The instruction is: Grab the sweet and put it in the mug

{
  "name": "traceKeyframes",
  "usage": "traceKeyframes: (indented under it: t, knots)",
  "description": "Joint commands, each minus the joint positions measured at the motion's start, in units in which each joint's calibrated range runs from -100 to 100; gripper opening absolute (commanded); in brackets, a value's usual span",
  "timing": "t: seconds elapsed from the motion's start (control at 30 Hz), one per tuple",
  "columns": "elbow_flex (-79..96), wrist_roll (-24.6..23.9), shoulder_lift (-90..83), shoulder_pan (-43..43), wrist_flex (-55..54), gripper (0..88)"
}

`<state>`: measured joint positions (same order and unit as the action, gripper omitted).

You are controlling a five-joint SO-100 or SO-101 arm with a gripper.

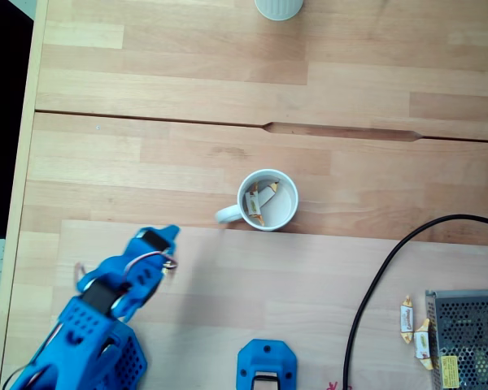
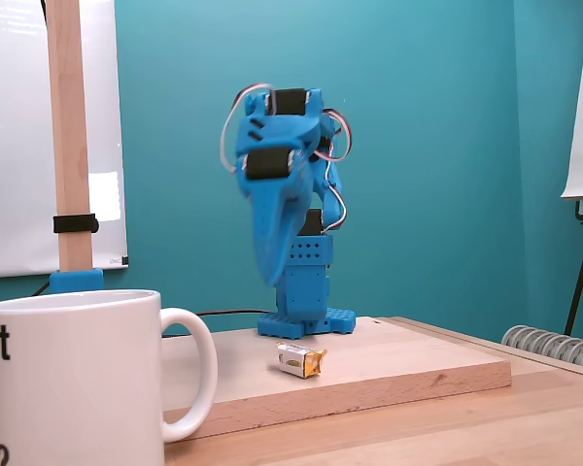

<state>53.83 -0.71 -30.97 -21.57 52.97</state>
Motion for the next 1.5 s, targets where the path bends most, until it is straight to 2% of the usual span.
traceKeyframes:
  t: [0.0, 0.13, 0.37, 0.43, 0.8, 1.47]
  knots:
    - [-2.0, -0.3, 2.1, -3.5, -0.6, 3.2]
    - [-0.7, -4.4, 1.2, -4.5, -0.3, 3.1]
    - [2.4, -20.2, 2.2, -4.4, 0.1, 3.1]
    - [3.9, -23.2, 1.8, -3.1, 0.1, 3.1]
    - [9.4, -25.9, 1.4, 8.2, 0.2, 3.1]
    - [9.3, -27.1, 1.2, 9.3, 0.2, 3.8]
